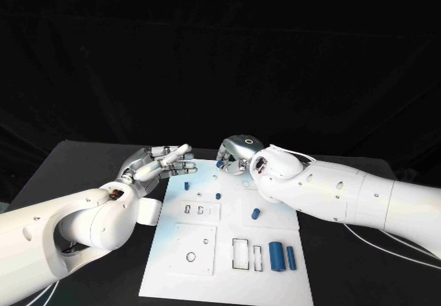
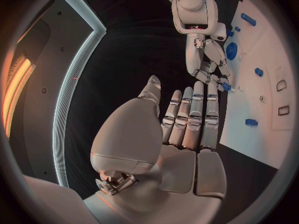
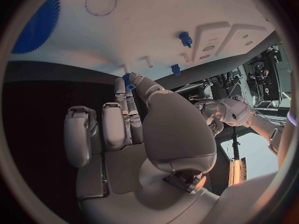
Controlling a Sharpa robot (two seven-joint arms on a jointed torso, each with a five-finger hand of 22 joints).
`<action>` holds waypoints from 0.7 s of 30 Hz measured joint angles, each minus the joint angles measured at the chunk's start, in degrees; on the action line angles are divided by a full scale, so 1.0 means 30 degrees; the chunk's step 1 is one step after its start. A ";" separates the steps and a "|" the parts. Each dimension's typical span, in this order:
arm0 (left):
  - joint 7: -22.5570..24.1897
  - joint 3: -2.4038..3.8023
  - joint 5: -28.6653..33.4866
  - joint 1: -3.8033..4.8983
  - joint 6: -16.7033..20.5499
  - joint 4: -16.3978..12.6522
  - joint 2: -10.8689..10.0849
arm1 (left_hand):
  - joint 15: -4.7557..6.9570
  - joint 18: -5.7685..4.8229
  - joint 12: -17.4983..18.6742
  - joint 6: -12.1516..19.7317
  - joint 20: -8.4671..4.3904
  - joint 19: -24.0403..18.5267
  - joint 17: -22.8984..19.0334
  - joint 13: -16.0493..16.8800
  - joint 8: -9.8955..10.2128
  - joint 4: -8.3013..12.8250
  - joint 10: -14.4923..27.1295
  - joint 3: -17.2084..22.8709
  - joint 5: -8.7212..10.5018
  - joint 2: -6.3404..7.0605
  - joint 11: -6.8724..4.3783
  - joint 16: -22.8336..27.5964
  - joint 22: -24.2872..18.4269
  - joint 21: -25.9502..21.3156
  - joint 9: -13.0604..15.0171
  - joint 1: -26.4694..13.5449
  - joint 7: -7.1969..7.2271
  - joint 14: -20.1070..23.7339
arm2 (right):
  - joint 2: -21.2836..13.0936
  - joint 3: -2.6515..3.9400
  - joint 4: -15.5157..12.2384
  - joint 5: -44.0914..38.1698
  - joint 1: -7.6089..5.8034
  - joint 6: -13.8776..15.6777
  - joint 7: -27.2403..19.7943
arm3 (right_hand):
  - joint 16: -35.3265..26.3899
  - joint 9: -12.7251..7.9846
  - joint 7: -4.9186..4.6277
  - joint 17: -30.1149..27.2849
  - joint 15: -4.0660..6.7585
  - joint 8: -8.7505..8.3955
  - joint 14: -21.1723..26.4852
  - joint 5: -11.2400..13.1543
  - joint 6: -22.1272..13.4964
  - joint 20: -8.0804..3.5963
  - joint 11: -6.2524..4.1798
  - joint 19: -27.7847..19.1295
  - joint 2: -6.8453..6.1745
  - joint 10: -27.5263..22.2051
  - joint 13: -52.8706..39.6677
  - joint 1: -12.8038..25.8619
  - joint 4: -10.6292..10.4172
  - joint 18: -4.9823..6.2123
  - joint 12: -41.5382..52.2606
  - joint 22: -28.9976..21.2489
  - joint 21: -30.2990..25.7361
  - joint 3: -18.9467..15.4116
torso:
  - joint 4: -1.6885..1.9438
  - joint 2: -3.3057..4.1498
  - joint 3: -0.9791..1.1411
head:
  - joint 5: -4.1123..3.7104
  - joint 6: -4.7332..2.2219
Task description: Assemble the parts on the task board
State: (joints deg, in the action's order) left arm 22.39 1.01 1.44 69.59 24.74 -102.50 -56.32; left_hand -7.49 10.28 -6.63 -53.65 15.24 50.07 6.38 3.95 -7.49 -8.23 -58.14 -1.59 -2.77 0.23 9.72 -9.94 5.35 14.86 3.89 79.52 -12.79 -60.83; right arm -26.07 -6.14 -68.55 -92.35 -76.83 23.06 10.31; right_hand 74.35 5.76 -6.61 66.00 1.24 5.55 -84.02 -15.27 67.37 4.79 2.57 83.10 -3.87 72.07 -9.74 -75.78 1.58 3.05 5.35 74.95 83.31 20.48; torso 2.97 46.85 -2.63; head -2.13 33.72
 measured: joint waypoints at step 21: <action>-0.0021 -0.0001 0.0001 0.0064 -0.0031 0.0000 0.0007 | 0.0000 0.0000 0.0000 0.0000 0.0001 -0.0001 -0.0004 0.0000 0.0077 0.0000 0.0066 0.0000 0.0000 0.0000 0.0063 0.0110 0.0003 -0.0001 0.0000 0.0000 0.0000 0.0000 | 0.0494 -0.0022 0.0764 0.0038 0.0094 -0.0482 -0.0059 | -0.0003 -0.0004 0.0023 -0.0058 -0.0001 0.0000 0.0000 0.0024 -0.0021 0.0001 0.0001 0.0000 -0.0082 -0.0001 0.0002 0.0080 -0.0054 0.0002 -0.0002 -0.0006 0.0000 0.0052 | -0.0004 0.0046 0.0000 | 0.0183 0.0101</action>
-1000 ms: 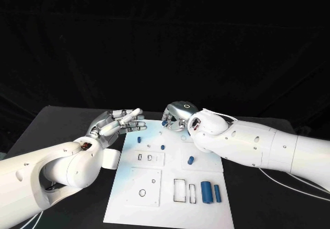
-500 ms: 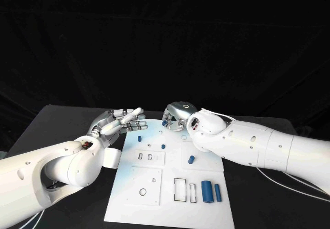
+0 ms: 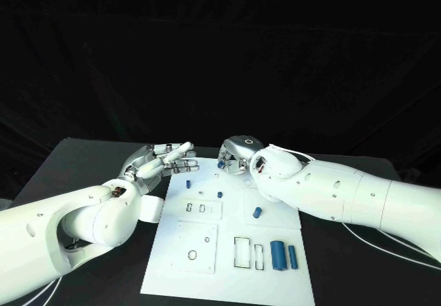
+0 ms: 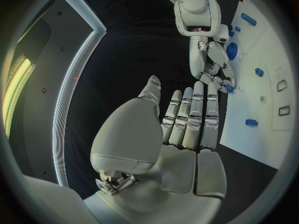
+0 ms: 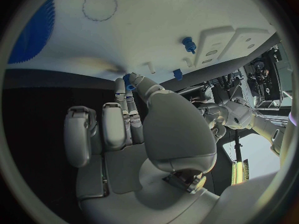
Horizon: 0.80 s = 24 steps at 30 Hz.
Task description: Assemble the parts on the task board
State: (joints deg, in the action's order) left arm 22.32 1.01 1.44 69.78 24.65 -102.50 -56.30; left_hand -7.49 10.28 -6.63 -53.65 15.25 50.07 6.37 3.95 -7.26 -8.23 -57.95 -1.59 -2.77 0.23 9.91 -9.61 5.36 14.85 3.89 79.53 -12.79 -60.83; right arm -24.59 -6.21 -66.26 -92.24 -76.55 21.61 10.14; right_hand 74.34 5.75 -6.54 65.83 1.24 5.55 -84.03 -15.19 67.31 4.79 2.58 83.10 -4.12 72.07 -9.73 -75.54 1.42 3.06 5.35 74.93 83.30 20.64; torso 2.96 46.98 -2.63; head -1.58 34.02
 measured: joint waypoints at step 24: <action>-0.0031 -0.0003 0.0011 0.0047 0.0000 0.0190 -0.0121 | 0.0001 0.0000 0.0000 0.0000 0.0001 -0.0001 0.0013 0.0000 0.0000 0.0000 0.0000 0.0000 0.0000 0.0000 0.0000 0.0003 -0.0015 0.0000 0.0000 0.0000 0.0000 0.0000 | -0.2406 -0.0011 -0.2345 0.0197 -0.0011 0.0409 0.0008 | -0.0180 0.0063 -0.0561 -0.0532 -0.0412 -0.0510 0.0003 0.0698 -0.2948 0.0540 0.0741 -0.0675 -0.1179 -0.1977 0.0185 0.0871 -0.0843 0.0001 -0.0221 -0.0006 -0.0665 -0.0791 | -0.0146 -0.0044 0.0035 | 0.0086 -0.0066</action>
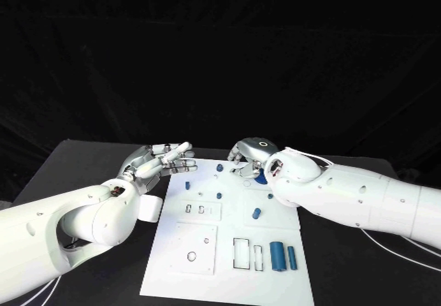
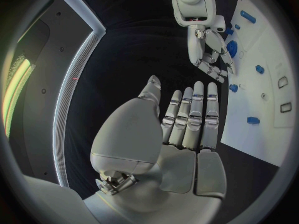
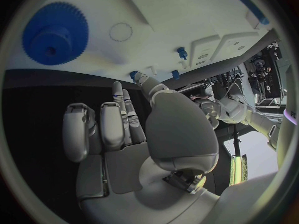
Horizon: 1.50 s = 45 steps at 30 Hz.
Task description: Assemble the parts on the task board
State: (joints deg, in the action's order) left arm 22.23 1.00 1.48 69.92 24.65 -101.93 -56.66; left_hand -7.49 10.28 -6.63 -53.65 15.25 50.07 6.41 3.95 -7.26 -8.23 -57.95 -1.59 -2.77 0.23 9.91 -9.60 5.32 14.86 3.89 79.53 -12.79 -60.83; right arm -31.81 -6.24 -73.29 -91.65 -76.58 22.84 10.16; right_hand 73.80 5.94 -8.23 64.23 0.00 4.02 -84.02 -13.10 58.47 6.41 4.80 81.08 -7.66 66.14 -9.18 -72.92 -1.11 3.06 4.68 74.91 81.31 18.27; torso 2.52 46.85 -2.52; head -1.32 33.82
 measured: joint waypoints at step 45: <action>-0.0090 -0.0003 0.0086 0.0029 -0.0165 0.0512 0.0088 | -0.0068 -0.0002 -0.0001 0.0000 0.0001 0.0000 -0.0008 0.0000 -0.0001 0.0053 0.0000 -0.0053 0.0000 0.0000 0.0000 0.0000 -0.0011 0.0000 0.0000 0.0000 0.0001 -0.0067 | -0.3351 0.0129 -0.1388 0.2245 -0.0097 -0.2447 0.0862 | 0.4656 0.0738 -0.0091 0.3574 0.0270 0.0942 -0.0001 -0.2355 -0.1099 -0.0336 -0.0334 0.0950 0.0416 0.5474 -2.1927 -0.2706 -0.4914 -0.0469 2.5676 0.0006 0.2000 -0.7854 | -0.0516 -0.0218 0.0185 | 0.0024 0.0196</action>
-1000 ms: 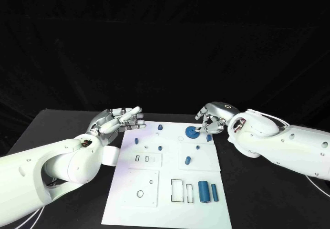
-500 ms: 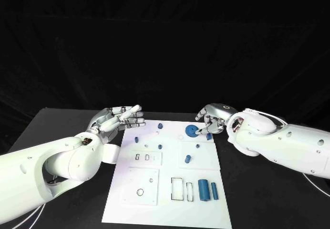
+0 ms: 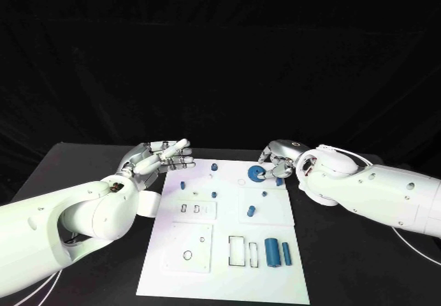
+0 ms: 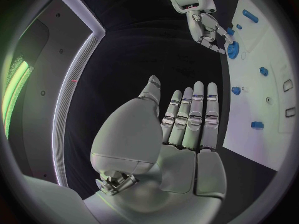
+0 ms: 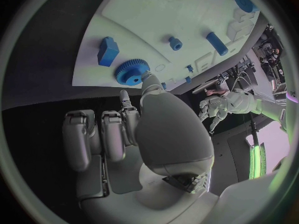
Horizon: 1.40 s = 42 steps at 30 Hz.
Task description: Assemble the parts on the task board
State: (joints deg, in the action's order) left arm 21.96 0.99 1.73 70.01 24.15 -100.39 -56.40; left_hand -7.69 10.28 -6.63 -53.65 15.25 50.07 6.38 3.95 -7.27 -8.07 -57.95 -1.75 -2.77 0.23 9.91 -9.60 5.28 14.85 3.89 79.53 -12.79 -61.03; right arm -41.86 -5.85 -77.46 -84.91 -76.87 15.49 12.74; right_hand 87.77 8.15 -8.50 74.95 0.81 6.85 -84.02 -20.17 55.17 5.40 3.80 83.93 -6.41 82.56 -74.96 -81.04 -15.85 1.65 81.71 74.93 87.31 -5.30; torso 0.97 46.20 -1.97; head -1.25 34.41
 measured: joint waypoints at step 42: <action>-0.0199 0.0001 0.0018 0.0000 -0.0114 0.0111 0.0041 | 0.0000 0.0000 0.0071 0.0000 0.0000 0.0000 0.0013 0.0000 0.0077 0.0000 0.0000 0.0001 0.0000 -0.0074 0.0000 0.0103 -0.0038 0.0000 0.0000 0.0075 0.0000 0.0001 | 0.0629 -0.0006 0.0502 -0.0025 0.0252 0.0135 -0.0134 | 0.0236 0.0226 0.0495 -0.0009 0.0146 0.0490 -0.0004 0.0636 0.1522 -0.0003 -0.0302 -0.0007 0.1406 0.0440 -0.0010 -0.0868 0.0888 -0.0282 0.0969 0.0007 0.0462 0.1096 | -0.0004 0.0002 0.0027 | 0.0092 0.0179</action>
State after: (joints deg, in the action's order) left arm 21.36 0.99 1.79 70.01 23.81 -100.06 -56.28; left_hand -7.69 10.28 -6.42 -53.65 15.25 50.07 6.42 3.95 -7.03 -8.07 -57.95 -1.75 -2.77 0.01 9.91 -9.29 5.17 14.86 3.89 79.75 -12.79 -61.03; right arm -39.97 -5.87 -75.95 -84.99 -76.12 15.90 12.34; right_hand 88.48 8.83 -7.01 74.92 1.25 8.32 -84.03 -18.26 59.74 5.39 2.89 83.90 -2.19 83.88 -74.99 -83.64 -13.19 0.81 84.62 74.95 88.69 -2.01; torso 0.96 46.20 -1.88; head -0.97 34.95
